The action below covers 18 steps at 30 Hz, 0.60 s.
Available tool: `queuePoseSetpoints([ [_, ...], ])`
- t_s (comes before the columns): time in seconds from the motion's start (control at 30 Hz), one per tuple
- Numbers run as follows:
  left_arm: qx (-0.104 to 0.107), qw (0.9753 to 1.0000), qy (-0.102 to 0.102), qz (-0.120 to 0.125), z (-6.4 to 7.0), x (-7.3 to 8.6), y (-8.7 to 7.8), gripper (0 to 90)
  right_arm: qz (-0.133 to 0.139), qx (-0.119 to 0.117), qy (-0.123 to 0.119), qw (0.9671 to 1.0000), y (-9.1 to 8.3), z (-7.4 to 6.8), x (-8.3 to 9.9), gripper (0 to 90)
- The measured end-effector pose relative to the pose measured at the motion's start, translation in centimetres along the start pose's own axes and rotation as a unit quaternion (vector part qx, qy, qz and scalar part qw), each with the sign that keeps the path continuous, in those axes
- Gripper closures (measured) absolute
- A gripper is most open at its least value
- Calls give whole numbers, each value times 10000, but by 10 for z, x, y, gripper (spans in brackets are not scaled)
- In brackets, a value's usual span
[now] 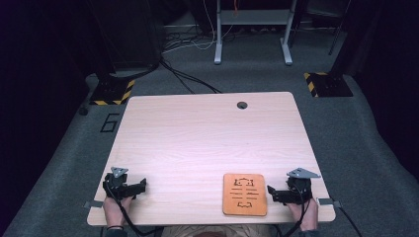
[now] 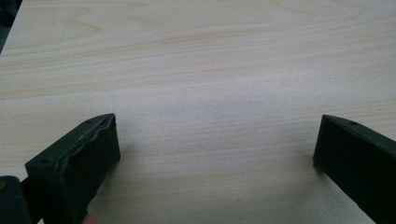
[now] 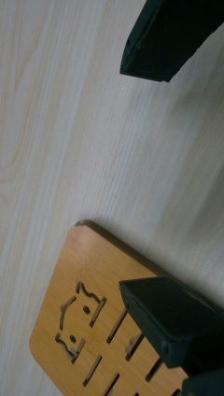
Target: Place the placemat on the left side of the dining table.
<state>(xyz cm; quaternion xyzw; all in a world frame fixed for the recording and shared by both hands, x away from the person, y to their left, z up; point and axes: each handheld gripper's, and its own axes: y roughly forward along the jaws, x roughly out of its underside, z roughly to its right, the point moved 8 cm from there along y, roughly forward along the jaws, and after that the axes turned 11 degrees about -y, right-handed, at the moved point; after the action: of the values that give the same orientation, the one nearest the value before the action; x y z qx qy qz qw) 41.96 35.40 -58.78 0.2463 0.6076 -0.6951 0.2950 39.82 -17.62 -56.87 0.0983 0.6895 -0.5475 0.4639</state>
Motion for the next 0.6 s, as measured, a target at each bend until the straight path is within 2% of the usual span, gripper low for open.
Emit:
queuePoseSetpoints([
  [0.23, 1, 10000, -2, -1, 0, 0, 0, 1, -112, -205, -175, 9996, 11, -17, -5, 0],
  [0.27, 0, 10000, 1, 1, 0, 0, 0, 2, -120, -206, -247, 9994, 13, -19, -6, 0],
  [0.6, 0, 10000, -1, -1, 0, 0, 0, 2, -236, -270, -362, 9987, 21, -26, -7, 0],
])
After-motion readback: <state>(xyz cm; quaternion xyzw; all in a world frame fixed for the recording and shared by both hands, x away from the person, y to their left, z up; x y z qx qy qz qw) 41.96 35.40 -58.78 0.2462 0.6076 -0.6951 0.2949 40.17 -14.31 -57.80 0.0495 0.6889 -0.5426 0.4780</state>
